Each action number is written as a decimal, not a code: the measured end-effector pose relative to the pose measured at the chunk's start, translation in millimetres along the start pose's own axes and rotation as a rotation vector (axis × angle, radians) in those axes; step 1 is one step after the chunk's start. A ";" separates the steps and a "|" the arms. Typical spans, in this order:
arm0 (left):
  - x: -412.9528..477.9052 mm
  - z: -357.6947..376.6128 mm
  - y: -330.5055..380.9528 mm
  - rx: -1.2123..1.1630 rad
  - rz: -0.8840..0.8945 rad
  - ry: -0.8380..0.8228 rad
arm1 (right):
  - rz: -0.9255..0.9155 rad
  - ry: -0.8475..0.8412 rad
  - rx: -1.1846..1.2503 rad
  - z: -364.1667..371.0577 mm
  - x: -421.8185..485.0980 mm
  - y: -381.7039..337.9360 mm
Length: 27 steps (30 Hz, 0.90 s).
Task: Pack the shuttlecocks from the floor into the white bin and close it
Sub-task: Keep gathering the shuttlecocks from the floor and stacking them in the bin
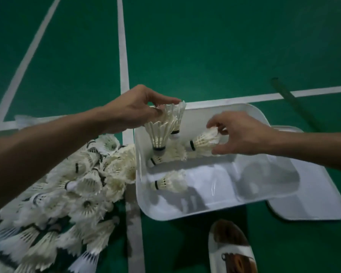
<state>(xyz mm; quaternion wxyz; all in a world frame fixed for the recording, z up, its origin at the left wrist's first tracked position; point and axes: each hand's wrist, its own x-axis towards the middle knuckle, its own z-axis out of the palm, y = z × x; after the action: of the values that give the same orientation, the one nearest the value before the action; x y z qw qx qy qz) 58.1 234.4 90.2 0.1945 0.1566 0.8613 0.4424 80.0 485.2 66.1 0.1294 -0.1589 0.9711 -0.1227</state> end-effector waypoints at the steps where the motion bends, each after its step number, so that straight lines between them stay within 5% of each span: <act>1: -0.7 3.0 -0.9 0.024 -0.011 -0.002 | 0.008 -0.044 -0.014 7.8 -4.1 3.2; 13: 24.5 42.3 -27.2 0.221 -0.043 -0.065 | 0.069 -0.233 0.025 101.7 2.7 21.6; 27: 30.3 44.3 -29.7 0.276 -0.069 -0.087 | 0.165 -0.418 0.392 139.6 15.2 19.1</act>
<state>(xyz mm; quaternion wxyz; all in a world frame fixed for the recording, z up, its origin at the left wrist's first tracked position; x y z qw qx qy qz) 49.7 262.3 36.2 0.2231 0.1713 0.9096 0.3059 101.4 470.1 -73.2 0.3644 -0.0733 0.8908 -0.2614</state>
